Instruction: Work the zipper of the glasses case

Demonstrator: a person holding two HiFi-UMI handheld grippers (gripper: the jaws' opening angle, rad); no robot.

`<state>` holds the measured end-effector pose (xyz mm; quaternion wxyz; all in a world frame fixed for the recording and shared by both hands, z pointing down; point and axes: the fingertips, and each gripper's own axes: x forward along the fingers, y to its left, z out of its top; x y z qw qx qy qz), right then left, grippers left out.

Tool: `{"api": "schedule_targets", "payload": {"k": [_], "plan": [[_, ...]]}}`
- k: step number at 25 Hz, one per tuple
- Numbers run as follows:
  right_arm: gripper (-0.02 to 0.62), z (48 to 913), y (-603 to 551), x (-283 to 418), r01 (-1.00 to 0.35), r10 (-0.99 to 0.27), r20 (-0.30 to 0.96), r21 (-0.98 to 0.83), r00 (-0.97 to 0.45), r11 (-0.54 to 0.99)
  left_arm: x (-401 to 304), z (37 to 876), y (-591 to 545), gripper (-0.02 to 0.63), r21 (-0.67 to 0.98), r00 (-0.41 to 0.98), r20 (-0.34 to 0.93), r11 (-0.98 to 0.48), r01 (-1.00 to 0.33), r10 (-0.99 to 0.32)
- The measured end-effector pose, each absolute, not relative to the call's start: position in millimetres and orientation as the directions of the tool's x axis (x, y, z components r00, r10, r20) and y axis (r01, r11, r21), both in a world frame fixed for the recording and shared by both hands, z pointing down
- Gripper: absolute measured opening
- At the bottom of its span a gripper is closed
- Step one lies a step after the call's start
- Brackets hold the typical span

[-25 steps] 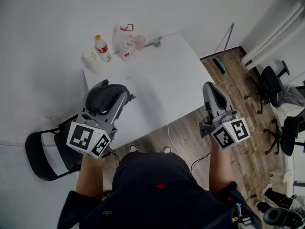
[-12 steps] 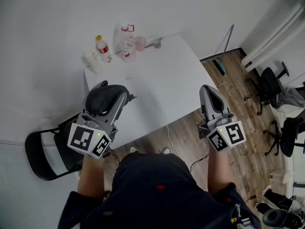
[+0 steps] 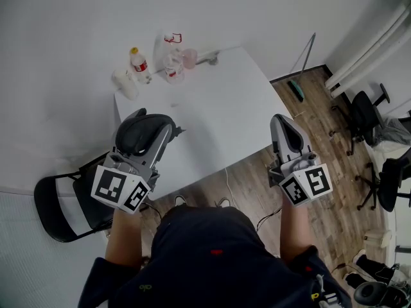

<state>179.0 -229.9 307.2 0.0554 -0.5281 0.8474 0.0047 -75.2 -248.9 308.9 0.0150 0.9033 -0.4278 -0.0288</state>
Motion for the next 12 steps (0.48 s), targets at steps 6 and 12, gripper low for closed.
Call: {"api": "schedule_targets", "payload": {"k": [6,12], "plan": [[0.018,307.4,-227.5,171.0,-0.885,-0.884,-0.090,-0.045,-0.459,0.464,-74.1,310.4,-249.0,0.265,0.098,0.645,-0.048,-0.646,-0.757,-0.763],[0.018,307.3,-226.1,168.8,-0.880,-0.879,-0.084,-0.038,-0.469,0.473,-73.6,309.7,-249.4,0.265,0.138,0.651,-0.058,-0.652,-0.746,-0.757]]}}
